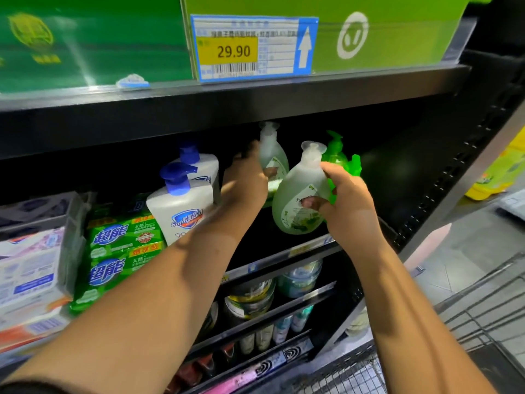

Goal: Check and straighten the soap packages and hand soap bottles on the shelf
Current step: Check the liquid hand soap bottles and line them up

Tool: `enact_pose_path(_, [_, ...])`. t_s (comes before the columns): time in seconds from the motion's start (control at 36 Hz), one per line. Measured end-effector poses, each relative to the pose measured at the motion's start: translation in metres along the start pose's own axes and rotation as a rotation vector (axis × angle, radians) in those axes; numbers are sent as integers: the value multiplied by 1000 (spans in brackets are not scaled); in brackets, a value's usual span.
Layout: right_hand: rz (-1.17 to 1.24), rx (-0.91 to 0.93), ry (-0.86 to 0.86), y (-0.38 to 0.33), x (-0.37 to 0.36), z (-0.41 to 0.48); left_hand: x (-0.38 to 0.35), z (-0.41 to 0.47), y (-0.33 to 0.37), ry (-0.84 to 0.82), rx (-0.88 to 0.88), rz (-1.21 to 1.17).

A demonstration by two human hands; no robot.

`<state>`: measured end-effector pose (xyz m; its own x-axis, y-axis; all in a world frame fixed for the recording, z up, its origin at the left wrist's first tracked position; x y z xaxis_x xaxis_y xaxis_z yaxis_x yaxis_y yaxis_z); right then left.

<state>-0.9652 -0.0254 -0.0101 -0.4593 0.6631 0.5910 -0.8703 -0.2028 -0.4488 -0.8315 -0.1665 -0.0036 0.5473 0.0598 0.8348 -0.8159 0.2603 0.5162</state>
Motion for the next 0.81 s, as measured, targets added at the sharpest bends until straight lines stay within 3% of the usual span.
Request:
enact_pose_path(0.33, [-16,-35,15,-3,-9,-3,4,-15,-2,-148,40,64])
enact_pose_path(0.42, [-36,-42,-2,-9,-8,-1,16,-42,-10,-73,-45,63])
enact_pose_path(0.47, [-60,-158,-14,-11,-6,-4,30,-62,-18,-49,-91,32])
enact_pose_path(0.53, [-94,-235,43,-15,-3,-11,42,-82,-26,-30,-183,-9])
enact_pose_path(0.61, [-149,-116,161,-30,0,-17,55,-109,-52,-36,-179,-102])
enact_pose_path(0.67, [-130,-49,122,-41,-6,-15,65,-121,-72,-21,-132,-99])
enact_pose_path(0.81, [-88,-9,-150,-62,-41,1,104,-128,-102,228,-115,-212])
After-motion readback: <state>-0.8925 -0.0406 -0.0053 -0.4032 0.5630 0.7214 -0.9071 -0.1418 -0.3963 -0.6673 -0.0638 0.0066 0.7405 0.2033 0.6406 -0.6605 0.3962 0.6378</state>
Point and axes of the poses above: each hand's wrist, its own z-axis towards the middle knuckle, its own x-axis out of the back of the hand, y = z × x, the point moved 3 cm from there along z, towards the middle knuckle, and after that the axes turned 10 degrees about x, right-handed, at the moved point
